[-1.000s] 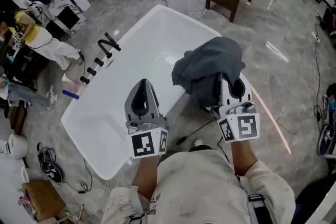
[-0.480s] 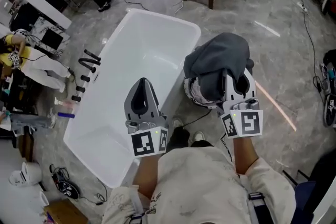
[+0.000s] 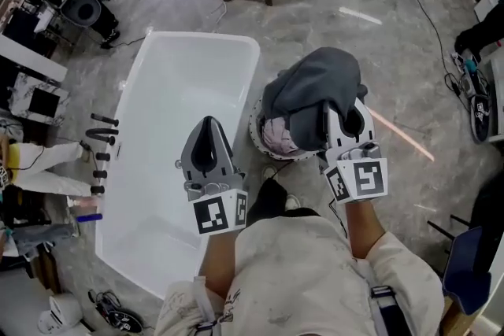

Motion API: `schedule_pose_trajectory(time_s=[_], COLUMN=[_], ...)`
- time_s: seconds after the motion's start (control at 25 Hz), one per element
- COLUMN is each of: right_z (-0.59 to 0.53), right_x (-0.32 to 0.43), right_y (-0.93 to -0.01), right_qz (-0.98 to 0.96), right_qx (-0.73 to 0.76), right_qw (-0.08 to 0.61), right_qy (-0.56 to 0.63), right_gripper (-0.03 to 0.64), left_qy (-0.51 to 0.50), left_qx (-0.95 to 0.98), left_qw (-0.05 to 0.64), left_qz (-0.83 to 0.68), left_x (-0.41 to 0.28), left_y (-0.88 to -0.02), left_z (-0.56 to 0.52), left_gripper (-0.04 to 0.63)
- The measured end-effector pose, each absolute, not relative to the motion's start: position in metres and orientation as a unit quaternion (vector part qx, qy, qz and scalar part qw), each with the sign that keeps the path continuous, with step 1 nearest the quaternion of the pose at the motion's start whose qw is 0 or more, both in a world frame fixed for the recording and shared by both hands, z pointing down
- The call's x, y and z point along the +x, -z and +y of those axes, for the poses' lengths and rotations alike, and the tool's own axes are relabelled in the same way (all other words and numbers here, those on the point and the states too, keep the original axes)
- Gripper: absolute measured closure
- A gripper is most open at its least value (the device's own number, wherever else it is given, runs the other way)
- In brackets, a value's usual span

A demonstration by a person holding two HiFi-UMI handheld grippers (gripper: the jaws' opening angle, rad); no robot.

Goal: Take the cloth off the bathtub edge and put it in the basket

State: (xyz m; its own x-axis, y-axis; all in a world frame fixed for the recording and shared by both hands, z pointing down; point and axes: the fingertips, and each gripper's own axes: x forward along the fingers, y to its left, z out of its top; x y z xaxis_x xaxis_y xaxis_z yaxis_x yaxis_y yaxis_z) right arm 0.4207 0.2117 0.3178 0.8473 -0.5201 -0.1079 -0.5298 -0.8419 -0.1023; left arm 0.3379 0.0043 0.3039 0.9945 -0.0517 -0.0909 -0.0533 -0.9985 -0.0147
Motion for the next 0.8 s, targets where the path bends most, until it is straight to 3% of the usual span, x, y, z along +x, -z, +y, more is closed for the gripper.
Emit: schedule_pose_trajectory(time_s=[0.8], right_z=[0.165], right_x=[0.481], right_y=[-0.434], right_qz=[0.242], right_qx=[-0.964], right_qw=[0.029], right_qy=[0.11], right_gripper=[0.597], left_qy=[0.022], left_qx=[-0.999], left_qw=[-0.037], left_qz=[-0.031], left_x=[0.428], left_y=[-0.388], left_z=[-0.034], left_gripper=[0.591])
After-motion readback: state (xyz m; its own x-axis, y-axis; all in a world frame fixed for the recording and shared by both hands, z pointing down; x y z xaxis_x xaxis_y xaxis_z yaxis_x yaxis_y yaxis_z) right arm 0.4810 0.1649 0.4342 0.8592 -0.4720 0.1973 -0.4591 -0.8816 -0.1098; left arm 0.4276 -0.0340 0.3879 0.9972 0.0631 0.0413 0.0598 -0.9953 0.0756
